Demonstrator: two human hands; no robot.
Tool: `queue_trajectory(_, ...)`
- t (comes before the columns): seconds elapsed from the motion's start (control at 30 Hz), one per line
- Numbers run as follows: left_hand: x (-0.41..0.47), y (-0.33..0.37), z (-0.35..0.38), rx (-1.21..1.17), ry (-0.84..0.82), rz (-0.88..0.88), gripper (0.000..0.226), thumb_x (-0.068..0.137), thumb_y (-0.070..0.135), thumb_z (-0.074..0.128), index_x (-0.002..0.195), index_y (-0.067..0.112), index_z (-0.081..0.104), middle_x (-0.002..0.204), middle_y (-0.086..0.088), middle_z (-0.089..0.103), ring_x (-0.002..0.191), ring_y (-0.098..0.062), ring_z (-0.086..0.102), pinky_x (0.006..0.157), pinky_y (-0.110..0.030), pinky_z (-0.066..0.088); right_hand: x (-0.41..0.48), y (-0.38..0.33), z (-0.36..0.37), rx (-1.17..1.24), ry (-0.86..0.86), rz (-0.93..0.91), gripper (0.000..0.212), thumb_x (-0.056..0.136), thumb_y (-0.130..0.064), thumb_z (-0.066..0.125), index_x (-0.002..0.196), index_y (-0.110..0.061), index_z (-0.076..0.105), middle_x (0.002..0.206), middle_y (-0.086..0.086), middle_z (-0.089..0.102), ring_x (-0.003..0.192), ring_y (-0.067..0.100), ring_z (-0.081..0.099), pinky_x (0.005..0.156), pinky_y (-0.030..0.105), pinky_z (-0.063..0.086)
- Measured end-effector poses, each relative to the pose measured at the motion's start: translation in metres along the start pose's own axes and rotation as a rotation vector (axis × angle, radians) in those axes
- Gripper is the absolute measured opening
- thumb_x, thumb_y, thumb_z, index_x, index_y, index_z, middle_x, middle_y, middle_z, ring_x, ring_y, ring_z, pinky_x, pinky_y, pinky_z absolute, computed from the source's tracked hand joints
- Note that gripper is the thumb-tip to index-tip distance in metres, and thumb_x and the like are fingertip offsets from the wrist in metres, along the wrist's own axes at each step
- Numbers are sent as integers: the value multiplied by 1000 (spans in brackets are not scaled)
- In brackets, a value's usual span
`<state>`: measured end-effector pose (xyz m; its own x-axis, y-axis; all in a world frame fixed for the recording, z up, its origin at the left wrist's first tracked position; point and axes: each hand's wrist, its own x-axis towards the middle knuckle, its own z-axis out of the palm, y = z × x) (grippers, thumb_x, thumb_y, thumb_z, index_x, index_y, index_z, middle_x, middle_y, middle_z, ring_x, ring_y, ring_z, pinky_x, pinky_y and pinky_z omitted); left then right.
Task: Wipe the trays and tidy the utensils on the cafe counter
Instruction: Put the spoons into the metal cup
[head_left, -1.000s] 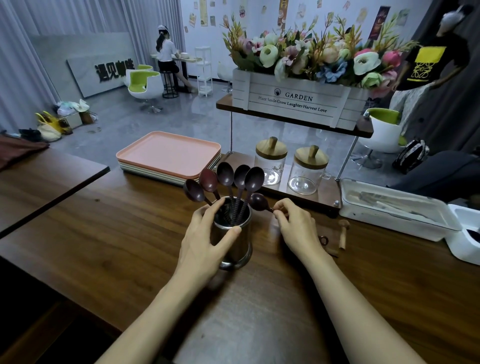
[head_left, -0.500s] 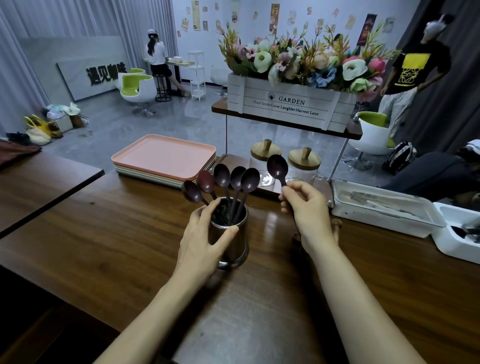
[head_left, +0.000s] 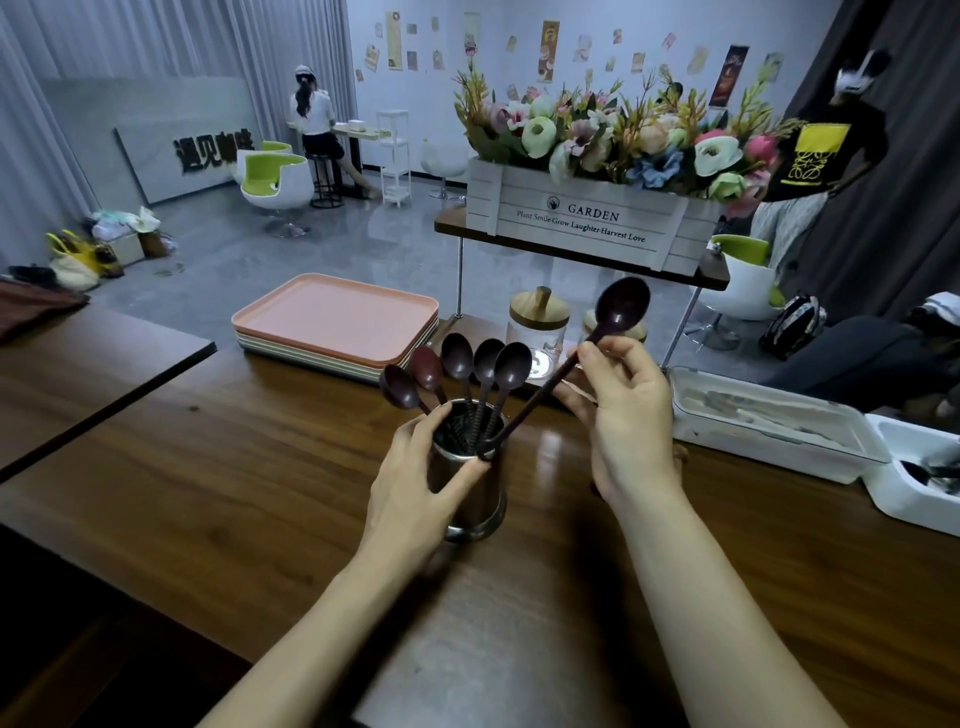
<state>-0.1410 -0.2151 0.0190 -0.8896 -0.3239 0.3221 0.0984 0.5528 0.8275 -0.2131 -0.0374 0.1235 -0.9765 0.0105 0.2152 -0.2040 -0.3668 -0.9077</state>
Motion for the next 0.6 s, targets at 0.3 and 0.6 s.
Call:
queue_trajectory(0.3,1,-1,1,8,-5,3,70,81,72,58,145,51,39,139,23,45,128,-1,50,104,-42,49,-7,31,-7,-120,20,132,7,96,-7,64,99,-1,67,96,13,69,93,25,71,81,38,62)
queue_trajectory(0.6,2,-3,0,15,1,12,70,80,74,58,144,53,38,136,23,46,126,-2,51,102,-42,51,-14,46,-9,-434,-33,14,12,91,-30,71,82,-24,77,82,-5,74,86,14,67,92,51,55)
